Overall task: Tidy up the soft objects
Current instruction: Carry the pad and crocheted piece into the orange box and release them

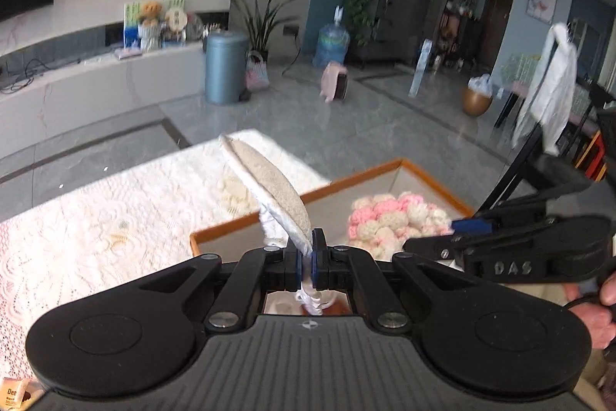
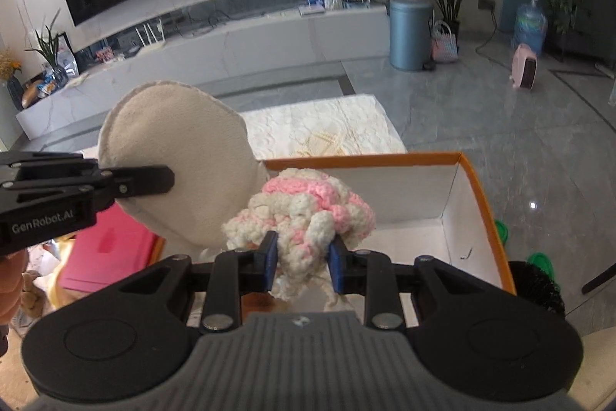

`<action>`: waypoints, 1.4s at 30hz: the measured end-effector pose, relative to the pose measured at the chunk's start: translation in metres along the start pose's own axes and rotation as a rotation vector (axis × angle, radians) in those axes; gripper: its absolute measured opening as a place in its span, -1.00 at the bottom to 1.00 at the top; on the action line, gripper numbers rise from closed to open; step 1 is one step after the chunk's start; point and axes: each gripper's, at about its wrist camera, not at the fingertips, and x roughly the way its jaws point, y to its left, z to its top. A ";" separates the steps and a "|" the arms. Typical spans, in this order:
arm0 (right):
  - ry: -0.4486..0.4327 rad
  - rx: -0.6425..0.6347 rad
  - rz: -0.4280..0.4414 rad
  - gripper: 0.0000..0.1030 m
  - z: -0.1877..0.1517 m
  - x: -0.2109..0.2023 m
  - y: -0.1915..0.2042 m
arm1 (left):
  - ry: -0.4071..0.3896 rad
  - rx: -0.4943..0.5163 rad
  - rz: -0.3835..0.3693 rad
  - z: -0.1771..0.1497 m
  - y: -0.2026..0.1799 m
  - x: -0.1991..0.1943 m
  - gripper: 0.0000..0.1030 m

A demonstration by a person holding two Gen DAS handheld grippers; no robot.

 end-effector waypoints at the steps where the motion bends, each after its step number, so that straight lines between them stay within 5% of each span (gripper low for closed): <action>1: 0.010 0.004 0.000 -0.49 0.001 0.007 -0.001 | 0.015 0.004 0.006 -0.002 0.002 0.005 -0.91; 8: 0.078 0.042 0.017 -0.49 0.012 0.051 -0.012 | 0.163 0.129 0.176 -0.011 -0.007 0.031 -0.88; 12: 0.116 0.051 0.040 -0.49 0.016 0.069 -0.010 | 0.212 0.195 0.227 -0.009 -0.012 0.041 -0.70; 18: 0.186 0.013 0.006 -0.49 0.014 0.091 -0.002 | 0.151 0.153 0.171 -0.006 -0.006 0.024 0.15; 19: 0.193 0.013 -0.001 -0.49 0.014 0.094 -0.002 | 0.126 0.150 0.167 -0.005 -0.006 0.017 0.17; 23: 0.208 0.010 -0.012 -0.49 0.016 0.096 -0.003 | 0.045 0.140 0.155 0.005 -0.005 -0.004 0.13; 27: 0.196 0.015 -0.018 -0.49 0.016 0.089 -0.003 | 0.057 0.125 0.204 0.017 -0.001 0.005 -0.59; 29: 0.177 0.028 -0.022 -0.49 0.018 0.082 -0.004 | 0.070 0.115 0.193 0.021 0.003 0.014 -0.75; 35: 0.085 0.036 -0.008 -0.48 0.034 0.051 -0.007 | 0.129 0.092 0.137 0.014 0.002 0.027 -0.91; 42: 0.111 0.022 0.031 -0.50 0.040 0.067 0.005 | 0.235 0.067 0.124 0.004 0.003 0.048 -0.90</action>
